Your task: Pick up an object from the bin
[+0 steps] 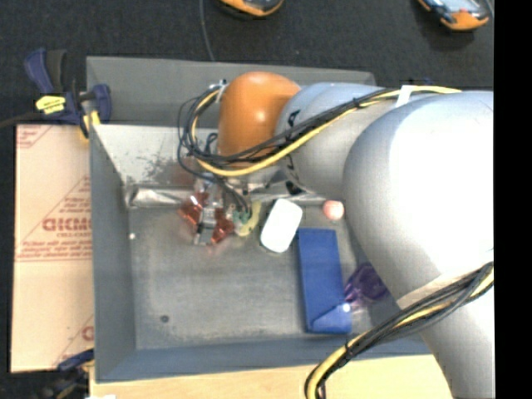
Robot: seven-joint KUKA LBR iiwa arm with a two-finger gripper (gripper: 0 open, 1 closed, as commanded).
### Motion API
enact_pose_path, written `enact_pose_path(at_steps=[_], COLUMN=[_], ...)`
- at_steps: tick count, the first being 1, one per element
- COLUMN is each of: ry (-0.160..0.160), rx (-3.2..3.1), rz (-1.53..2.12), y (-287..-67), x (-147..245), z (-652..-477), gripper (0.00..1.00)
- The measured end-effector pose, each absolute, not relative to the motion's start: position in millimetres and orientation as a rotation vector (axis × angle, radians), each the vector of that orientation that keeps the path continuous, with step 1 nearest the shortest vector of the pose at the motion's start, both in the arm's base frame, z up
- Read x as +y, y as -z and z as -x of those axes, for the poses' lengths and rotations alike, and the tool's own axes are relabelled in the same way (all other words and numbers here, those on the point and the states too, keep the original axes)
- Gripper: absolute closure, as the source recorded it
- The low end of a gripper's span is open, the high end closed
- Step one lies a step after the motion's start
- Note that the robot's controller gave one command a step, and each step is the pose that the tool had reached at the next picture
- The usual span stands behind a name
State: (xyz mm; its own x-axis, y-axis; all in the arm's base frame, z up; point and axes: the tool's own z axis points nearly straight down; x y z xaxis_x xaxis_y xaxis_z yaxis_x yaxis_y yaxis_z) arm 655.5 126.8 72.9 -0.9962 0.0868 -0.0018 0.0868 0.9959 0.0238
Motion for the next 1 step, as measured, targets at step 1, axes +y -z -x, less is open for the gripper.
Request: enact_pose_path(at_steps=[1], ry=[-0.037], rx=[3.131], rz=[-0.192], y=[-73.1], x=[129.3], z=[-655.8], gripper=[1.0])
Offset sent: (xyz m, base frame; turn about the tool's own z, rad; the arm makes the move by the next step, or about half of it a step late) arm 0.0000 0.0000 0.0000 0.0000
